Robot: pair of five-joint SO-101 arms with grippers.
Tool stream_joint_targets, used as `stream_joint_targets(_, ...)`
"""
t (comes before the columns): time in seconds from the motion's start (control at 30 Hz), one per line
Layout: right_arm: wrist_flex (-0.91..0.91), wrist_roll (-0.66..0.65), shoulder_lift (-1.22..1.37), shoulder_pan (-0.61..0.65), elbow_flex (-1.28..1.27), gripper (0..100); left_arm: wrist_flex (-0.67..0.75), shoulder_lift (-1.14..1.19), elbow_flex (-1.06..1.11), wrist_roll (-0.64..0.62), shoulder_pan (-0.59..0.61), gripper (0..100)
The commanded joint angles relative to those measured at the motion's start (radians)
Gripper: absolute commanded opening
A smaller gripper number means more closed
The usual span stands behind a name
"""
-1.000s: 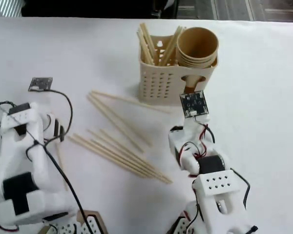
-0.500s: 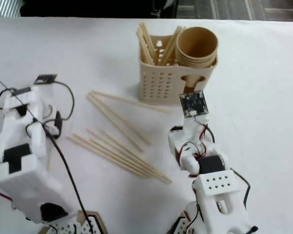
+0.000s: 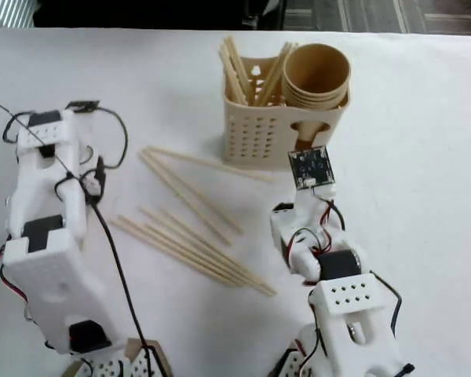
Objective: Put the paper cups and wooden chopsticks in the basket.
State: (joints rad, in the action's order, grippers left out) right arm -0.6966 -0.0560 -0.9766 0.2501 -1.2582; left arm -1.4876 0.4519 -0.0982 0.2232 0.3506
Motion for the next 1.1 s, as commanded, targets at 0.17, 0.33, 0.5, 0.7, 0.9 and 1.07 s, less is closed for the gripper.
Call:
stream_joint_targets(0.17, 0.013, -0.002, -0.022, -0.008, 0.005, 1.8, -0.278, -0.015, -0.580, -0.075, -0.177, 2)
stream_joint_targets(0.33, 0.013, -0.002, -0.022, -0.008, 0.005, 1.8, -0.296, -0.015, -0.901, -0.095, -0.263, 2)
stream_joint_targets(0.5, 0.013, -0.002, -0.022, -0.008, 0.005, 1.8, -0.276, -0.010, -1.221, -0.095, -0.389, 2)
stream_joint_targets(0.7, 0.013, -0.002, -0.022, -0.008, 0.005, 1.8, -0.114, -0.007, -1.459, -0.097, -0.539, 2)
stream_joint_targets(0.9, 0.013, -0.002, -0.022, -0.008, 0.005, 1.8, 0.086, -0.004, -1.485, -0.180, -0.650, 2)
stream_joint_targets(1.07, 0.013, -0.002, -0.021, -0.008, 0.005, 1.8, 0.157, 0.005, -1.485, -0.229, -0.710, 2)
